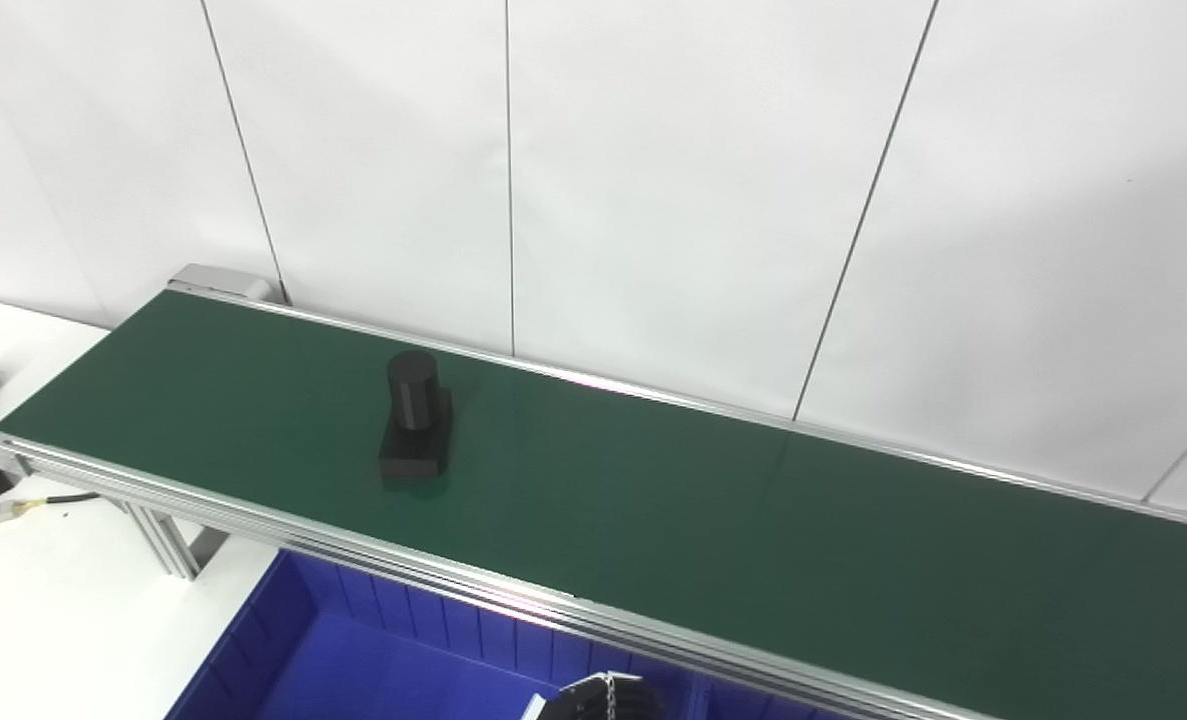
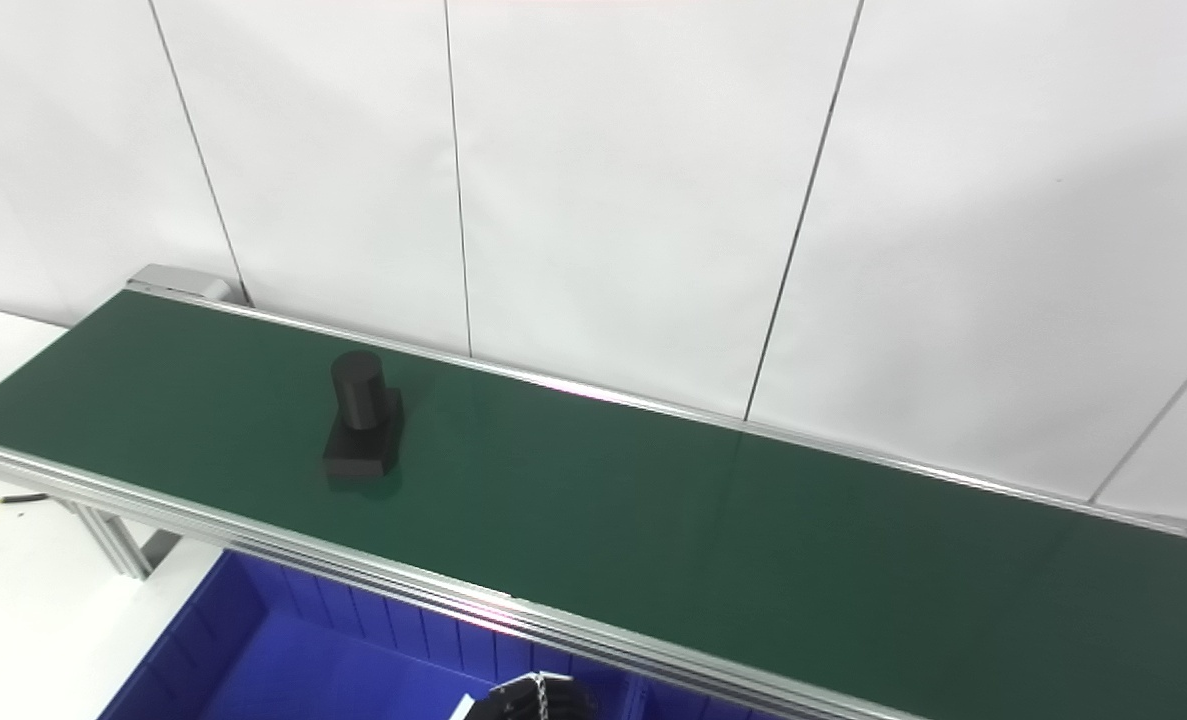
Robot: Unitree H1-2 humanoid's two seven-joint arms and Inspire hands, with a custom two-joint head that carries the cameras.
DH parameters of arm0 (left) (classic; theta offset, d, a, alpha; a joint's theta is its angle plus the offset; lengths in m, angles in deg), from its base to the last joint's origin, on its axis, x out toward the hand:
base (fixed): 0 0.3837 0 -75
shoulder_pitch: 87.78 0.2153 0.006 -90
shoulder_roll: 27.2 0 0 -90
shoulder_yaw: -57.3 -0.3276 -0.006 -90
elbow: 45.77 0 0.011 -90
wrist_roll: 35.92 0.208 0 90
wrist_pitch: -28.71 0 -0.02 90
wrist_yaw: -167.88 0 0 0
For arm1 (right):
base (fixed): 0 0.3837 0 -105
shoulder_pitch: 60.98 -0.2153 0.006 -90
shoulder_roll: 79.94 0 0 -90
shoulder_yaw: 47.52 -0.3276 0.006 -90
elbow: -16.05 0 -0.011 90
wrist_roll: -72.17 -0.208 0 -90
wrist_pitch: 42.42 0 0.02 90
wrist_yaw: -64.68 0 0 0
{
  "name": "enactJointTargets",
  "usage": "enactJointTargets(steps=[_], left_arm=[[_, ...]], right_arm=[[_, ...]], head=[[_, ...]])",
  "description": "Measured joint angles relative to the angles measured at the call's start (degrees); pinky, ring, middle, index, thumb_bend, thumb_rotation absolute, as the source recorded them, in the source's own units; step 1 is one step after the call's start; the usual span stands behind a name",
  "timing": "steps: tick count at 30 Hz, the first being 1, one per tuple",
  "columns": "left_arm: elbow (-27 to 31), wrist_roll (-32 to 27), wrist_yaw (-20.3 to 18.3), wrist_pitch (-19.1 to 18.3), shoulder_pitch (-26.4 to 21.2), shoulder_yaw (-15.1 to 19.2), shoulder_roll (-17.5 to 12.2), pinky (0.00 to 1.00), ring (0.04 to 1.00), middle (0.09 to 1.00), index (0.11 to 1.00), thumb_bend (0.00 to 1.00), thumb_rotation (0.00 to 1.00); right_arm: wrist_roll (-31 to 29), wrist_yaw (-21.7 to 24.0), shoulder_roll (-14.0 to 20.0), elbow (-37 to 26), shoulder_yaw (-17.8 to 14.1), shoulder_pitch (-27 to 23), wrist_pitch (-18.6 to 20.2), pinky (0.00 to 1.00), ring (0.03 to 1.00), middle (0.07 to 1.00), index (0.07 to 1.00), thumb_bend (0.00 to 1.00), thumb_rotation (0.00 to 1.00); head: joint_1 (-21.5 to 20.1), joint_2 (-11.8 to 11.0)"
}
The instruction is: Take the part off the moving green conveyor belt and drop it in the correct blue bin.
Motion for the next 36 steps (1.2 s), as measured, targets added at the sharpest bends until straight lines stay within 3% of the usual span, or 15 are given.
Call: enactJointTargets(steps=[8,36], left_arm=[[0.8,0.2,0.2,0.0,0.8,0.2,-0.1,0.68,0.669,0.665,0.631,0.55,0.0],[1.9,-0.2,-1.0,0.0,0.9,1.1,-0.2,0.7,0.687,0.685,0.651,0.38,0.0]], right_arm=[[0.9,-0.8,0.0,-0.3,0.9,0.2,0.0,0.62,0.749,0.813,0.786,0.76,0.1],[2.8,-5.3,1.0,-1.5,4.2,0.0,0.0,0.6,0.719,0.79,0.776,0.77,0.05]], head=[[-1.0,0.3],[-4.8,2.9]])
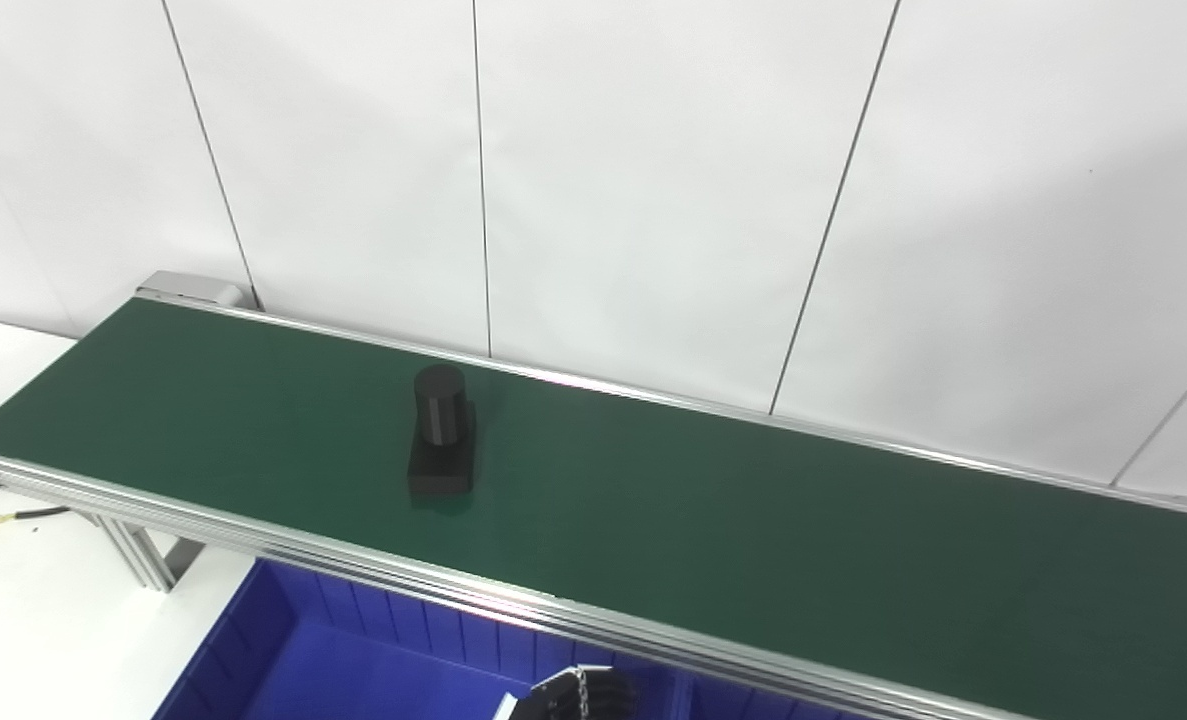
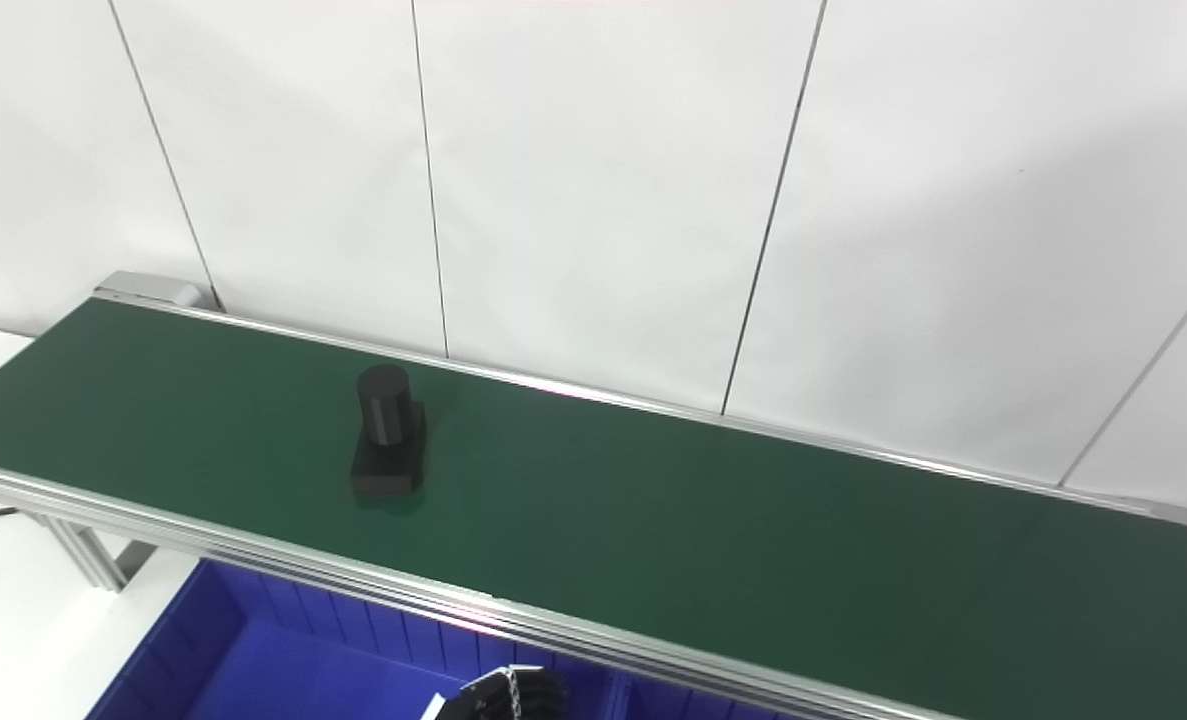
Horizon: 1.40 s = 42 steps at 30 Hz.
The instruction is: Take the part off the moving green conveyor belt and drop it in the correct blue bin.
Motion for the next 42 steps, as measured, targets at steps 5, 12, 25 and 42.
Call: enactJointTargets(steps=[5,12,25,42], left_arm=[[0.0,0.0,-0.4,0.0,0.0,0.2,0.0,0.72,0.699,0.696,0.655,0.38,0.0],[0.1,0.2,-0.1,0.0,0.0,0.1,-0.2,0.75,0.716,0.701,0.668,0.34,0.0],[0.6,0.3,0.5,0.0,0.5,0.0,-1.0,0.85,0.748,0.73,0.681,0.17,0.03],[1.1,0.3,0.7,0.0,0.5,0.0,-1.1,0.87,0.765,0.742,0.688,0.15,0.08]], right_arm=[[0.1,0.0,0.0,-0.1,0.1,0.0,0.0,0.59,0.709,0.785,0.774,0.77,0.05],[0.5,-0.9,0.0,-0.1,0.7,0.0,0.0,0.59,0.708,0.786,0.773,0.78,0.06],[1.1,-1.6,-0.3,-0.4,1.6,-0.3,0.0,0.58,0.706,0.78,0.766,0.79,0.04],[3.6,-2.7,-0.8,-9.4,-3.5,-6.0,0.0,0.68,0.775,0.819,0.841,0.69,0.11]], head=[[-0.5,0.4],[-1.9,0.6],[-5.3,1.8],[-7.5,3.3]])
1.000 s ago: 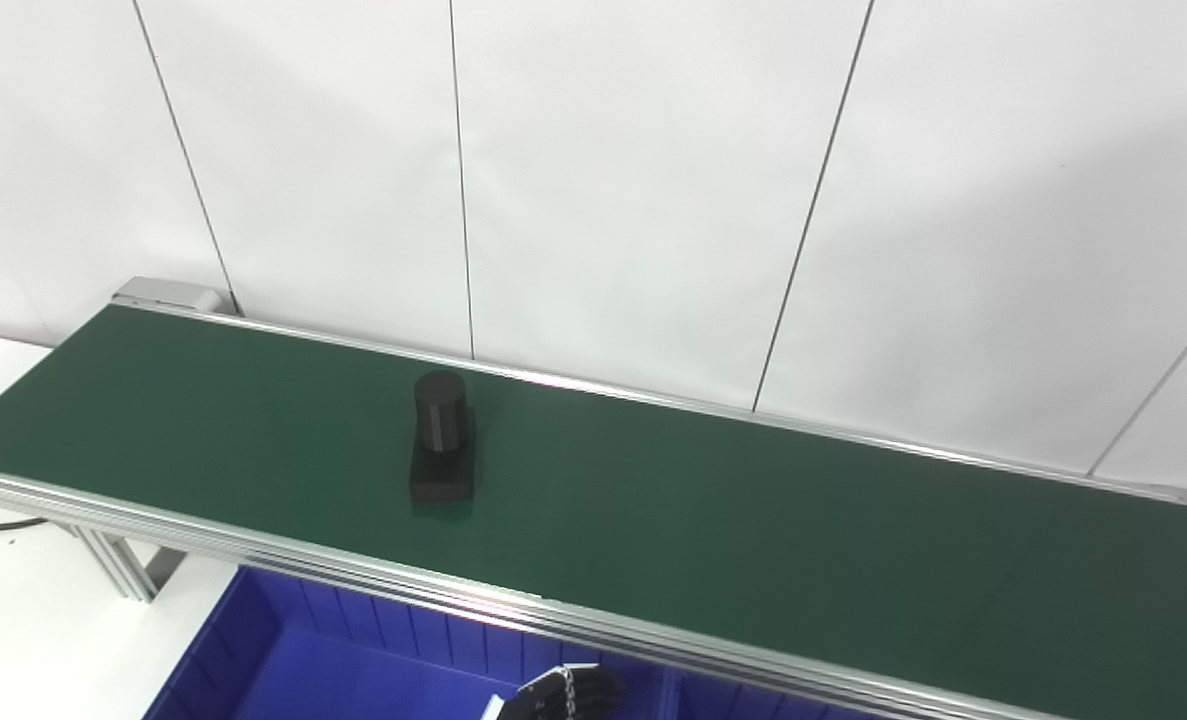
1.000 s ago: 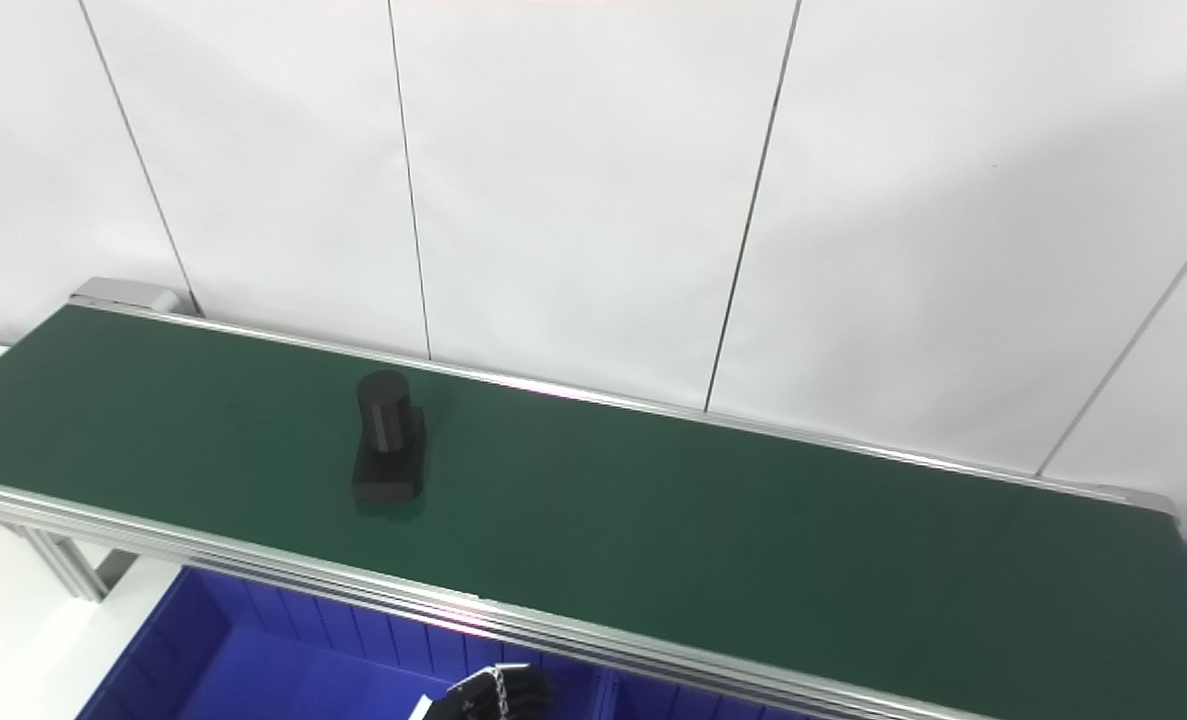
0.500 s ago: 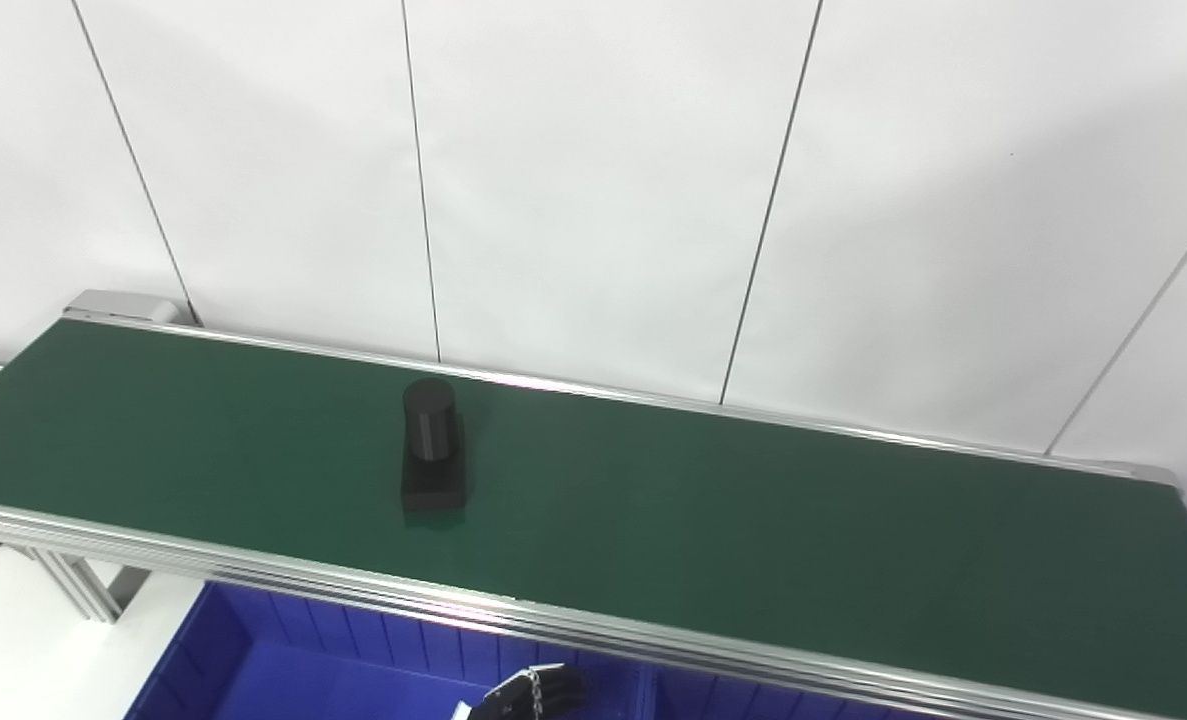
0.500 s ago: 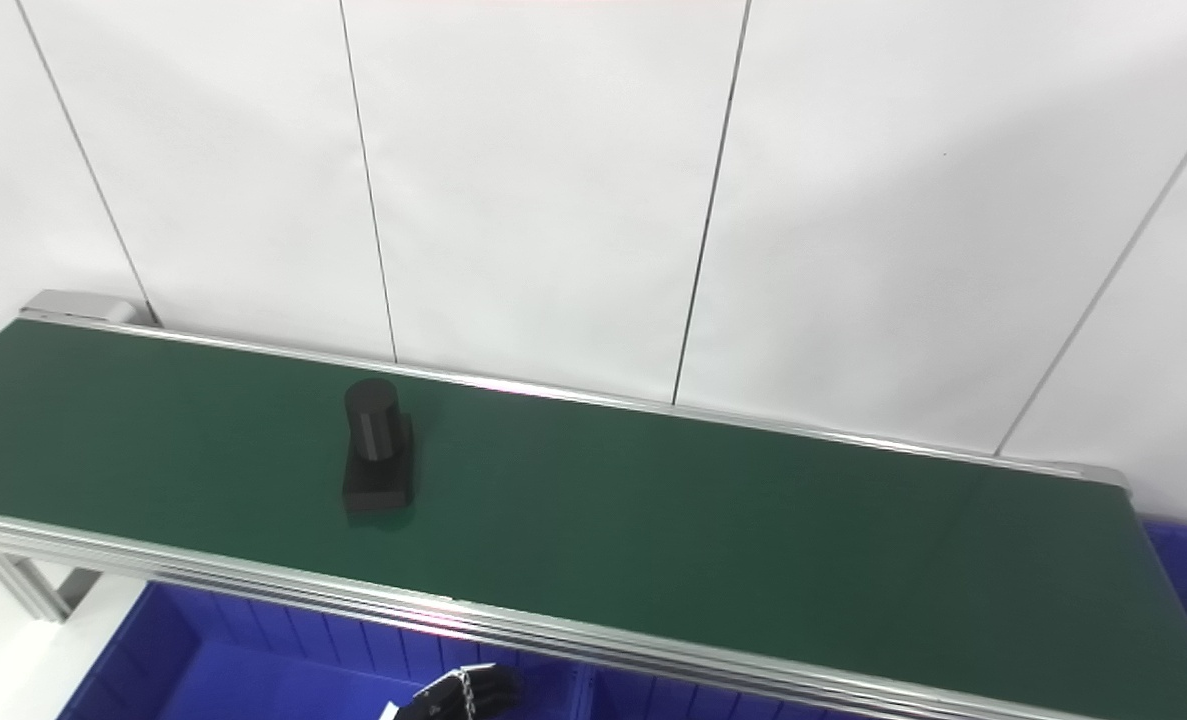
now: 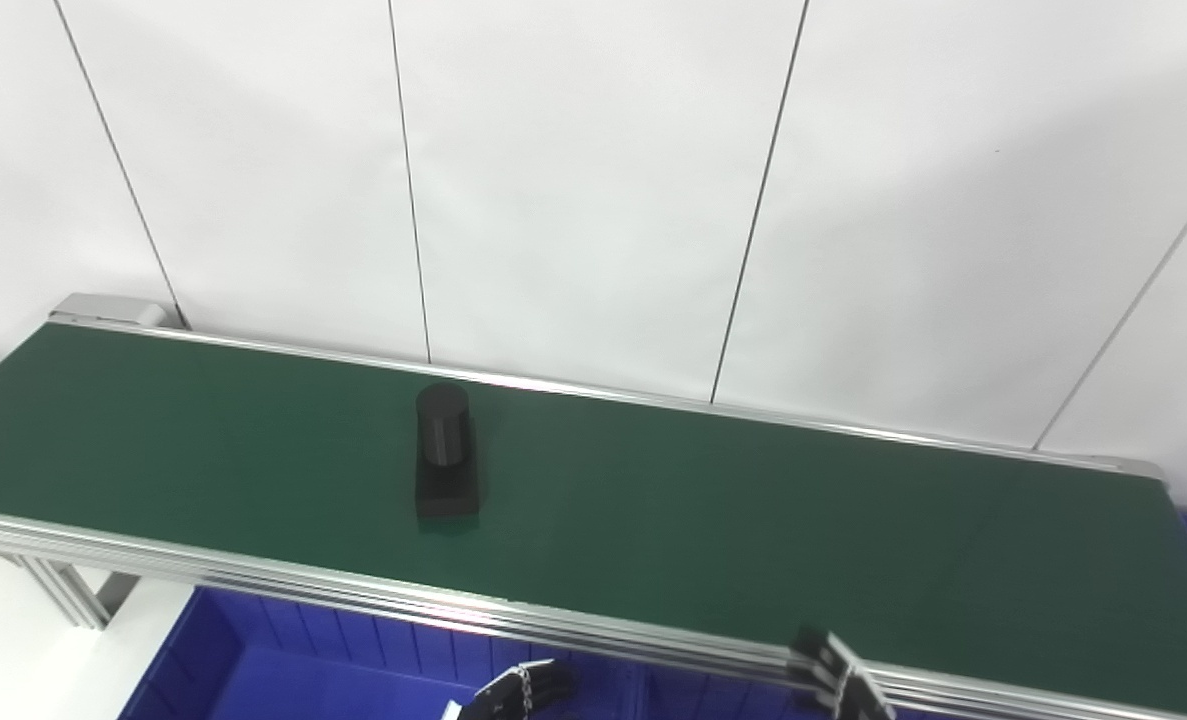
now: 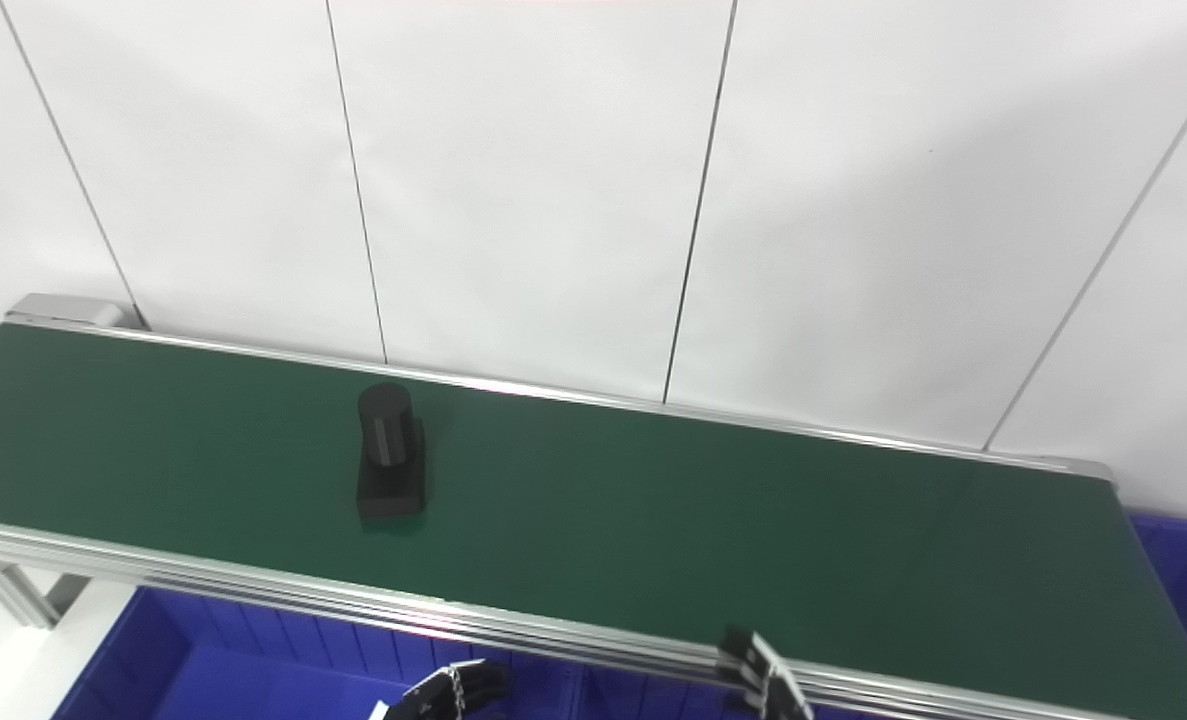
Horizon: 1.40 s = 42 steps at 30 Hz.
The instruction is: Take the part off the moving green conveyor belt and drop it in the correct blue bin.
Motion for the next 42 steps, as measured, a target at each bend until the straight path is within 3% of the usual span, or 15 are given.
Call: enactJointTargets(steps=[7,15,23,33,42], left_arm=[[0.4,-0.2,-0.4,0.0,0.1,0.0,0.1,0.89,0.782,0.754,0.699,0.13,0.09],[1.0,-0.3,-0.6,0.0,0.8,0.1,0.6,0.89,0.778,0.751,0.706,0.07,0.06],[2.8,-0.3,-0.6,0.0,1.3,0.5,0.7,0.97,0.831,0.781,0.726,0.01,0.11],[4.4,-2.5,-3.1,0.0,1.3,2.3,0.6,0.94,0.826,0.778,0.72,0.21,0.07],[4.9,-4.1,-5.9,0.0,1.3,3.6,0.5,0.91,0.797,0.753,0.703,0.32,0.0]], right_arm=[[1.6,1.8,-1.0,-5.5,-2.5,-5.1,0.9,0.7,0.78,0.827,0.86,0.69,0.15],[3.6,7.2,-0.7,-9.3,-4.2,-14.8,8.3,0.72,0.799,0.85,0.895,0.72,0.19],[4.8,10.5,-1.3,-9.3,-4.8,-22.2,14.1,0.7,0.805,0.854,0.902,0.79,0.22],[6.3,12.3,-2.0,-3.9,-4.4,-29.0,15.7,0.68,0.828,0.88,0.928,0.82,0.27],[7.9,12.8,-3.0,5.4,-3.4,-33.8,16.7,0.73,0.843,0.9,0.958,0.84,0.29]], head=[[-1.0,0.7],[-0.8,1.2],[-4.0,2.1],[-8.3,3.5],[-8.3,4.0]])
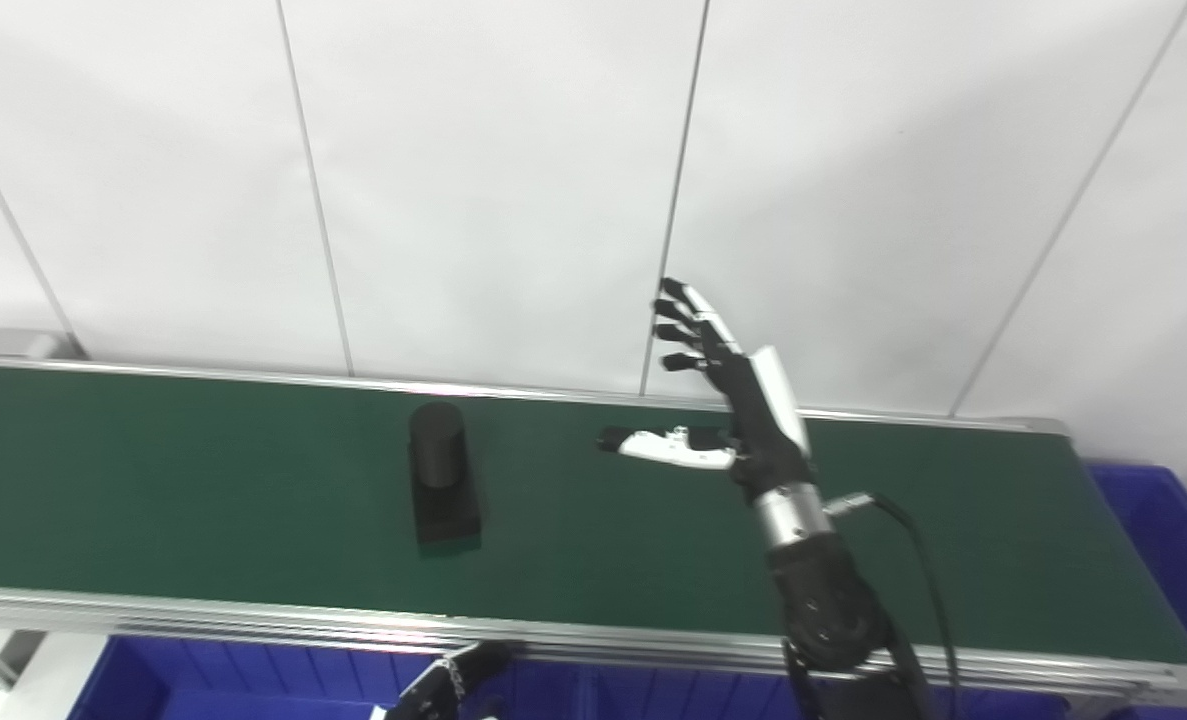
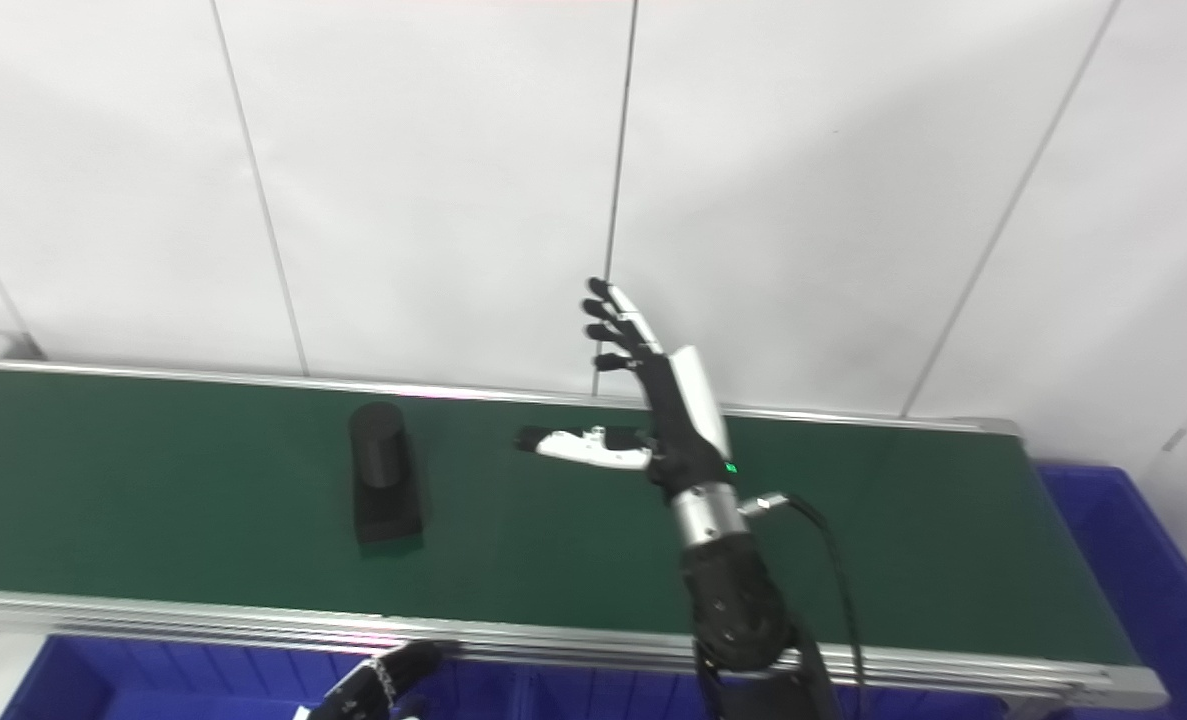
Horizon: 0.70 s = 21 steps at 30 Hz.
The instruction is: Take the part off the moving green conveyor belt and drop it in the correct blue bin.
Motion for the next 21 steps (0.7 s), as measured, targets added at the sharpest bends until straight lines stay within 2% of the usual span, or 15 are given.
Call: enactJointTargets(steps=[4,7,15,19,21], left_arm=[[0.0,0.0,-0.9,0.0,-0.1,0.6,0.0,0.88,0.786,0.743,0.698,0.37,0.0],[0.0,0.0,-1.4,0.0,-0.2,1.4,-0.1,0.87,0.776,0.733,0.692,0.39,0.0],[0.2,0.0,-2.5,0.0,-0.5,2.5,-0.2,0.83,0.756,0.72,0.674,0.47,0.0],[0.2,0.0,-2.5,0.0,-0.5,2.8,-0.2,0.81,0.754,0.719,0.67,0.5,0.0],[0.1,0.0,-2.5,0.0,-0.5,2.9,-0.2,0.81,0.755,0.725,0.668,0.5,0.0]], right_arm=[[1.2,0.0,-0.3,6.8,1.5,-3.2,0.0,0.74,0.865,0.919,0.984,0.87,0.35],[1.0,0.3,-0.8,10.1,2.2,-5.0,0.0,0.8,0.907,0.957,0.998,0.92,0.35],[1.3,4.2,-1.2,20.7,6.5,-9.2,-0.1,0.78,0.945,1.0,1.0,0.98,0.41],[2.4,4.1,-1.6,25.1,8.0,-10.4,-0.8,0.75,0.935,1.0,1.0,1.0,0.45],[2.8,4.1,-1.8,26.9,8.5,-10.8,-1.5,0.77,0.968,1.0,1.0,1.0,0.46]], head=[[-0.1,-0.2],[0.1,-0.2],[2.9,-0.3],[4.6,-0.2],[4.8,-0.2]])
